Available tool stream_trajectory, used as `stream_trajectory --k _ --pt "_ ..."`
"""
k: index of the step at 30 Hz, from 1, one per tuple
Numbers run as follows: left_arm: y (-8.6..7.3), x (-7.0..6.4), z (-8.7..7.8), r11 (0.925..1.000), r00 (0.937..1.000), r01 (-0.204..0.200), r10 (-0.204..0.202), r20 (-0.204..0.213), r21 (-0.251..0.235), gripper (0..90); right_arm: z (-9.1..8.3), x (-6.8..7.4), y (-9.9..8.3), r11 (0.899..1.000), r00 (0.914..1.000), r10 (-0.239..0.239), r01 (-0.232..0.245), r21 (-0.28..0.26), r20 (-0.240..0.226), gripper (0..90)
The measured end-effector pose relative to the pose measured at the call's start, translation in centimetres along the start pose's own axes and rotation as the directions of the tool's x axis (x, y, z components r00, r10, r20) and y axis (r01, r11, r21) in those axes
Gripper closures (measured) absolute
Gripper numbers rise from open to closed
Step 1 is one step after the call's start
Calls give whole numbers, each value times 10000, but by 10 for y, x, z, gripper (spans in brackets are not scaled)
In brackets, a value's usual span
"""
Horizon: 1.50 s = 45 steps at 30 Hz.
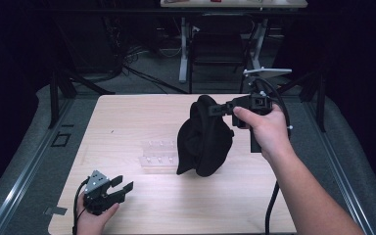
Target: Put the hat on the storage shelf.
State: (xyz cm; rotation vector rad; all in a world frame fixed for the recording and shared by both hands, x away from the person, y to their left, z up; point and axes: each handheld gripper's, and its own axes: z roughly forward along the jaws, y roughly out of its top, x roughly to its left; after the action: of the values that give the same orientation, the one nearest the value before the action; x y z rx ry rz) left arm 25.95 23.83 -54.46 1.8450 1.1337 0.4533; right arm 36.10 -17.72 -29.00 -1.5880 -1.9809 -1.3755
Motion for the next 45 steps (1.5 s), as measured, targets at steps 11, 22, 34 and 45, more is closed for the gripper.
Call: stream_trajectory --k 11,22,34,45 --pt "-1 6 -2 9999 9999 135 -134 -66 26 486 5 -8 11 10000 9998 26 -25 -36 205 885" --pt "0 1 1 10000 10000 44 -45 69 50 486 11 -11 20 9997 9989 174 -168 -150 431 885" --pt "4 -5 4 9999 9998 -137 137 164 -8 480 18 -13 24 9998 9972 164 -156 -113 734 884" --pt "12 -11 6 9998 9992 -181 185 341 -120 479 27 -9 25 9998 9983 145 -136 -165 557 884"
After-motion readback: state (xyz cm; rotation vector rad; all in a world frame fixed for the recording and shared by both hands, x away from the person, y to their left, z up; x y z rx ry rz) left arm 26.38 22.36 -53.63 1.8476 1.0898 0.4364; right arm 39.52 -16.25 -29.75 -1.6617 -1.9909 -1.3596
